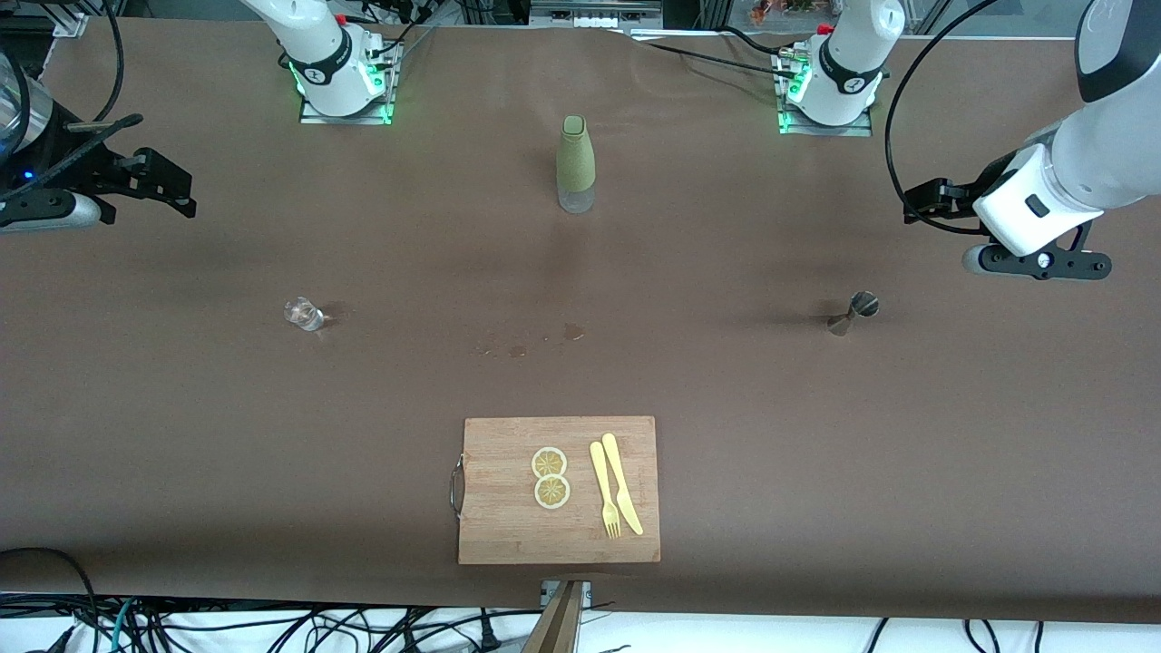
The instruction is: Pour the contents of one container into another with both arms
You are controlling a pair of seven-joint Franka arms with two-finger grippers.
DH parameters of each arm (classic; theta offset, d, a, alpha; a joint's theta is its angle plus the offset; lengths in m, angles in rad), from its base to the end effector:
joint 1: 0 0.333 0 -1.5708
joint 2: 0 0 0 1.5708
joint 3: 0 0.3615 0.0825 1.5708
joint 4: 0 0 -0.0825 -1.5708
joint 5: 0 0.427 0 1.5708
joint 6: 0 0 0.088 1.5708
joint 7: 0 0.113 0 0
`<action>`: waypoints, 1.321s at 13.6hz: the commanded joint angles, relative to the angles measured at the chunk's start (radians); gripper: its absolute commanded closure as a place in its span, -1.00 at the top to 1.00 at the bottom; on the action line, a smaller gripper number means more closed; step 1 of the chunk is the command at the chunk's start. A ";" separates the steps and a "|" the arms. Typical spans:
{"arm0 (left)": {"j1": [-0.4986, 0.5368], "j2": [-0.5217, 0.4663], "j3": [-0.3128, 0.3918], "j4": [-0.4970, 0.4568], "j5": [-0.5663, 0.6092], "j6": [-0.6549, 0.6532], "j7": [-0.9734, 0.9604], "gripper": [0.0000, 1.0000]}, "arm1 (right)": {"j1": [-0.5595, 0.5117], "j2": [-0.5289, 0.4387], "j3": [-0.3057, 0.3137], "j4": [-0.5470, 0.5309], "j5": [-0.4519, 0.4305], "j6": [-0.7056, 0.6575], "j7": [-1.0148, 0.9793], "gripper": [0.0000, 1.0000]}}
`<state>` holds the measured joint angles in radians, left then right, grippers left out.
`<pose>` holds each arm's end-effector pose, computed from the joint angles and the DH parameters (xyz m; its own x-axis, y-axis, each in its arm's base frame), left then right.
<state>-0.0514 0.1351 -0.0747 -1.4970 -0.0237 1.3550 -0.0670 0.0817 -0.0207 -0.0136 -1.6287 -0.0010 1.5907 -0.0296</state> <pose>0.6104 -0.0773 0.6038 0.9596 -0.0614 -0.2747 -0.0595 -0.9981 0.0153 0.5894 0.0400 0.6482 0.9951 0.0976 -0.0173 0.0976 -0.9952 0.0002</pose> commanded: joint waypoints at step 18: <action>0.002 0.012 0.001 0.029 -0.004 -0.022 0.018 1.00 | -0.022 0.010 0.020 0.000 -0.008 -0.008 0.007 0.99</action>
<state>-0.0514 0.1351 -0.0747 -1.4970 -0.0237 1.3549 -0.0670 0.0791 -0.0054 -0.0126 -1.6292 -0.0014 1.5899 -0.0287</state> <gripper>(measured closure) 0.000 0.004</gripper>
